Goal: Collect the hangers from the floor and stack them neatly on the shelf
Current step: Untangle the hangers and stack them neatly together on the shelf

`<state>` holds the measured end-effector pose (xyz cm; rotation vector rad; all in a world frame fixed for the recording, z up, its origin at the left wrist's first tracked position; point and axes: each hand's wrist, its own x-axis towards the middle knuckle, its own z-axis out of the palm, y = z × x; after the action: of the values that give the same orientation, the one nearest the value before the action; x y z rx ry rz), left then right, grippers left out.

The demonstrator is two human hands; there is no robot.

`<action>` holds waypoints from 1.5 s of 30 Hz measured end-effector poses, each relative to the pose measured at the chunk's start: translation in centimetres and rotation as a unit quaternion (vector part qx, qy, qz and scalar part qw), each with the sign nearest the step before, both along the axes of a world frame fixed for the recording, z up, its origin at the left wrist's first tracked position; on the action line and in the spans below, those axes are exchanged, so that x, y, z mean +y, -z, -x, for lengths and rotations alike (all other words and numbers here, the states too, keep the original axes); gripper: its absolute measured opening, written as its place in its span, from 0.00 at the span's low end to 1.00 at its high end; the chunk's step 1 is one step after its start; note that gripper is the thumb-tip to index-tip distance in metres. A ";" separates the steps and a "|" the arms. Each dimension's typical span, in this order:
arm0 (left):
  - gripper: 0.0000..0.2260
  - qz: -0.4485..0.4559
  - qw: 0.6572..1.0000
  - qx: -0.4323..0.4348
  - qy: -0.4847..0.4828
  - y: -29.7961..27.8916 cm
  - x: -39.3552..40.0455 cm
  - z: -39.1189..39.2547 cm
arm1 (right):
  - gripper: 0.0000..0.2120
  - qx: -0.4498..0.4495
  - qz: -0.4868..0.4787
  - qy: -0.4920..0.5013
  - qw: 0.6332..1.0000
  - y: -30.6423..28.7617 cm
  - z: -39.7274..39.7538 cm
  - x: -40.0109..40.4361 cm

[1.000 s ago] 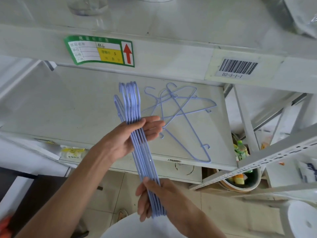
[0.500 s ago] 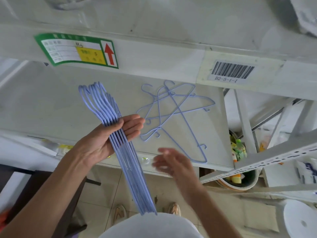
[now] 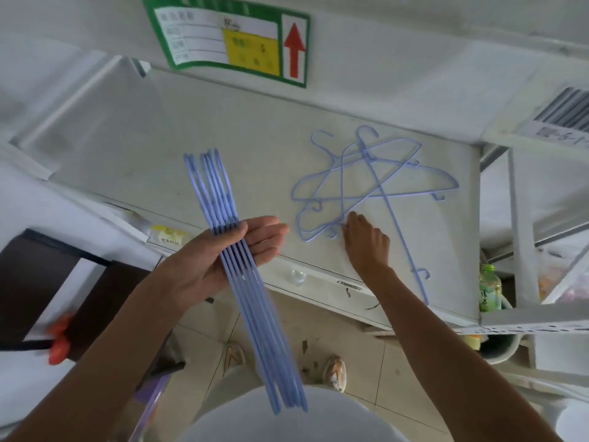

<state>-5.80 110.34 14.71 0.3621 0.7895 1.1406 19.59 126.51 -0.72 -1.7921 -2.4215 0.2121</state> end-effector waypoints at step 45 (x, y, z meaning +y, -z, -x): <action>0.16 -0.040 0.996 0.077 -0.024 2.0 -0.4 -6.1 | 0.13 0.508 0.628 0.042 0.588 -15.2 -0.3 -23.7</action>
<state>0.25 109.90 12.73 0.5053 0.8920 1.2024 19.91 102.86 14.44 -1.1548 -1.1153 2.5284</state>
